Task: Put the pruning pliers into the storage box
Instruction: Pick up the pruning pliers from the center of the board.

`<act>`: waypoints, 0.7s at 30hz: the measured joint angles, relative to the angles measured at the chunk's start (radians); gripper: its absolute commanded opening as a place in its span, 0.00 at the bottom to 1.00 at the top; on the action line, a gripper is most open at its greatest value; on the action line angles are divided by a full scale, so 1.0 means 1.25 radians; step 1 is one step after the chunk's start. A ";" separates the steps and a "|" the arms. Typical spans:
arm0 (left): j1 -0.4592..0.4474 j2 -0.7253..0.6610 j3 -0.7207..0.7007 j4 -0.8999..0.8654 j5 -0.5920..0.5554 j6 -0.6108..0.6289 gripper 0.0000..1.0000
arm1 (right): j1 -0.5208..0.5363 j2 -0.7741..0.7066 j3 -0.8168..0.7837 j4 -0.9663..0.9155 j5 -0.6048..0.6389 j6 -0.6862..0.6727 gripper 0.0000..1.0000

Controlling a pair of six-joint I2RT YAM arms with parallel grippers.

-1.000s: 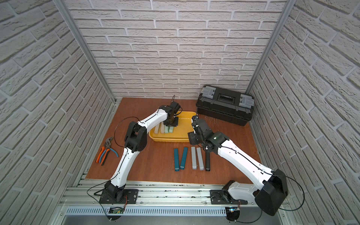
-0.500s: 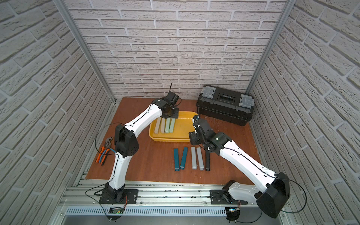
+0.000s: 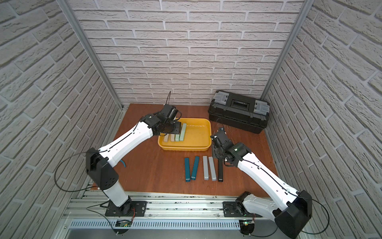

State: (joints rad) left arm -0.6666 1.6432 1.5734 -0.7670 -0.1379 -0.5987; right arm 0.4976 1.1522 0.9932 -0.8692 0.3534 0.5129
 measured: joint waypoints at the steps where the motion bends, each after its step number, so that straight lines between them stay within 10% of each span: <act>1: -0.002 -0.028 -0.033 0.011 0.000 -0.002 0.59 | -0.020 0.011 -0.018 0.002 -0.008 0.004 0.65; 21: -0.027 -0.229 -0.346 0.086 0.002 -0.076 0.63 | -0.096 0.172 -0.117 0.078 -0.155 0.032 0.66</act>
State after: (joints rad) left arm -0.7006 1.3563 1.1404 -0.6590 -0.1356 -0.6937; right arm 0.3771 1.3670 0.8471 -0.7723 0.1593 0.5529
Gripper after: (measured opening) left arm 0.631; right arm 0.666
